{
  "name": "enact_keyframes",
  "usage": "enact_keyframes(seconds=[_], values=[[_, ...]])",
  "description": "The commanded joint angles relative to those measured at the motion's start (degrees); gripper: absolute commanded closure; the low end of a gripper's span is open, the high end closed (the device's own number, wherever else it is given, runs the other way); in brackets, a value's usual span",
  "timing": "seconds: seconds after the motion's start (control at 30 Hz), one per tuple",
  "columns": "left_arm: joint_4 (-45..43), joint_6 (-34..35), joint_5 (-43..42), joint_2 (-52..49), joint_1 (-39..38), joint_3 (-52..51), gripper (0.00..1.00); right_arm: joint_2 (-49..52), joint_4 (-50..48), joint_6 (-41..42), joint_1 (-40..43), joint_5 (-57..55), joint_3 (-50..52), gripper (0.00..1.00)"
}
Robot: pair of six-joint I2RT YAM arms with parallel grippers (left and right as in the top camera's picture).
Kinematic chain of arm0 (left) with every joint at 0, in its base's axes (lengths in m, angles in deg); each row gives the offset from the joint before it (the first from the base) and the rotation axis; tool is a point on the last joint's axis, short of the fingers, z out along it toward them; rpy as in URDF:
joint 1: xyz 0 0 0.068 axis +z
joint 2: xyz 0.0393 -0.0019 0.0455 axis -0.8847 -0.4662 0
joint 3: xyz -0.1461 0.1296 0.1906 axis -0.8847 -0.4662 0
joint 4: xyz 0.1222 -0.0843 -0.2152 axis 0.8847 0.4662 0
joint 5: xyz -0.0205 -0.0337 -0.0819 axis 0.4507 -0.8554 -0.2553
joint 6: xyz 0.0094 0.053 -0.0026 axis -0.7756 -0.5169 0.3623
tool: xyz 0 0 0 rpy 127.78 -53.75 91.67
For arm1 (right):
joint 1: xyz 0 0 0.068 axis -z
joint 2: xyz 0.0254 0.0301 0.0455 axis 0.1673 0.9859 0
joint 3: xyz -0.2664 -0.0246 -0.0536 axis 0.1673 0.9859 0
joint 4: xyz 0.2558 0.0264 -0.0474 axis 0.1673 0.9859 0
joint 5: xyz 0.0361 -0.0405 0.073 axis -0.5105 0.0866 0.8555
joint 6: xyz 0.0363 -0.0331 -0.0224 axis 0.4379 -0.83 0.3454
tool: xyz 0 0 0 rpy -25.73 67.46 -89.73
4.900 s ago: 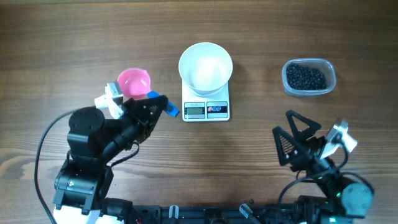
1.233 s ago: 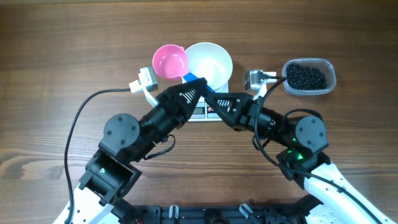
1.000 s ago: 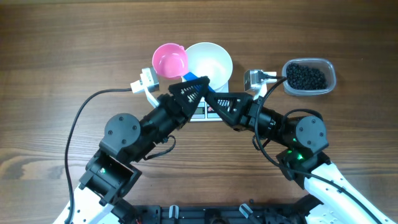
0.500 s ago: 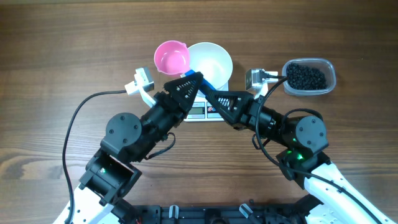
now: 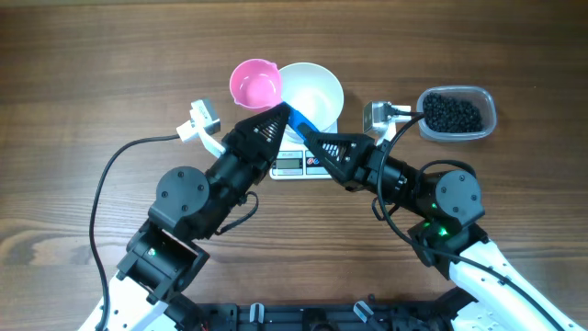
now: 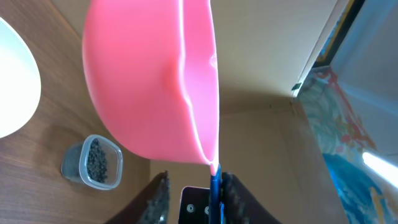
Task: Scoop item into bowl and weigh 150g on scale
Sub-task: 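Close the right gripper on the blue handle above the bowl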
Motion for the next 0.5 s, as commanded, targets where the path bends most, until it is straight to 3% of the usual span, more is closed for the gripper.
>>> enact_keyframes(seconds=[0.0, 0.47], values=[[0.0, -0.5, 1.1, -0.1, -0.1, 0.0, 0.73, 0.0, -0.2, -0.6, -0.2, 0.0, -0.7, 0.96], [-0.1, -0.5, 1.1, 0.0, -0.1, 0.0, 0.68, 0.0, 1.2, -0.8, -0.2, 2.0, -0.7, 0.96]])
